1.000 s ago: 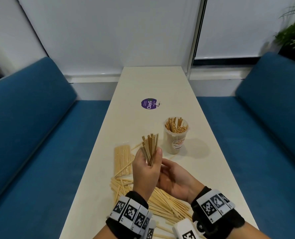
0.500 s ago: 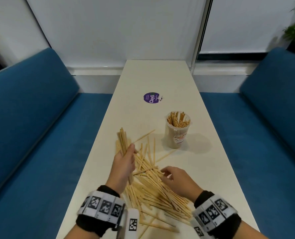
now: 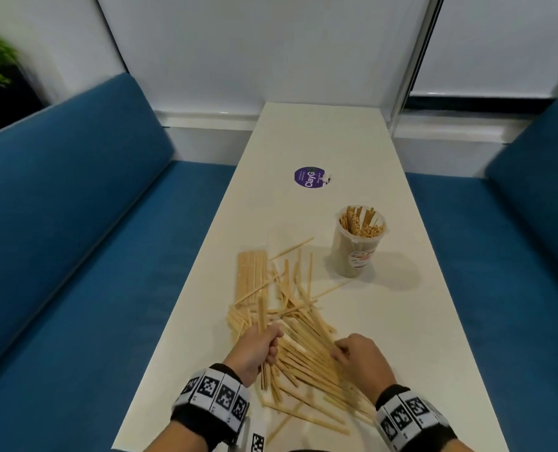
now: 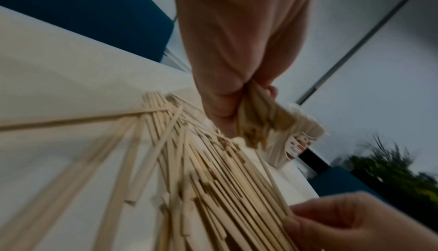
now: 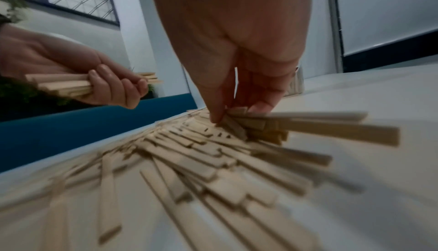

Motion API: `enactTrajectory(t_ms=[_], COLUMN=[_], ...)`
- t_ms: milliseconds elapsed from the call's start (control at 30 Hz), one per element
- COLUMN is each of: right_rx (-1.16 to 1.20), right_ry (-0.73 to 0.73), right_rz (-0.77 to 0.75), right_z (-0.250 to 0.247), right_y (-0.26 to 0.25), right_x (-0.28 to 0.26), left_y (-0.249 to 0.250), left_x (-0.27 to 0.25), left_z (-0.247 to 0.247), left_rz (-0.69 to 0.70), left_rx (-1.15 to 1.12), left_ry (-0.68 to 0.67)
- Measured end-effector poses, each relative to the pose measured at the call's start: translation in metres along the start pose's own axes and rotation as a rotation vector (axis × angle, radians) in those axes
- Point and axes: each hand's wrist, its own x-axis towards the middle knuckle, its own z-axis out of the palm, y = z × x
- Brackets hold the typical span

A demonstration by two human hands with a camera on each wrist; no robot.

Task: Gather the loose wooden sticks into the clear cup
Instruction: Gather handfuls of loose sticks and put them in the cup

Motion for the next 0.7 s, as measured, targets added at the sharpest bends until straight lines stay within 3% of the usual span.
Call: enactTrajectory(t_ms=[233, 400, 700], right_rx=[0.400, 0.632, 0.640], right_ry=[0.056, -0.001, 0.050], right_rz=[0.138, 0.118, -0.062], right_z=[-0.029, -0.043, -0.038], right_y=[0.009, 0.002, -0.038], right_x=[-0.015, -0.025, -0.026], left_y=[0.008, 0.012, 0.022], left_x=[0.009, 0.013, 0.017], left_z=[0.026, 0.045, 0.055], left_rz=[-0.005, -0.021, -0.013], left_rx=[0.156, 0.223, 0.175], left_ry=[-0.071, -0.045, -0.097])
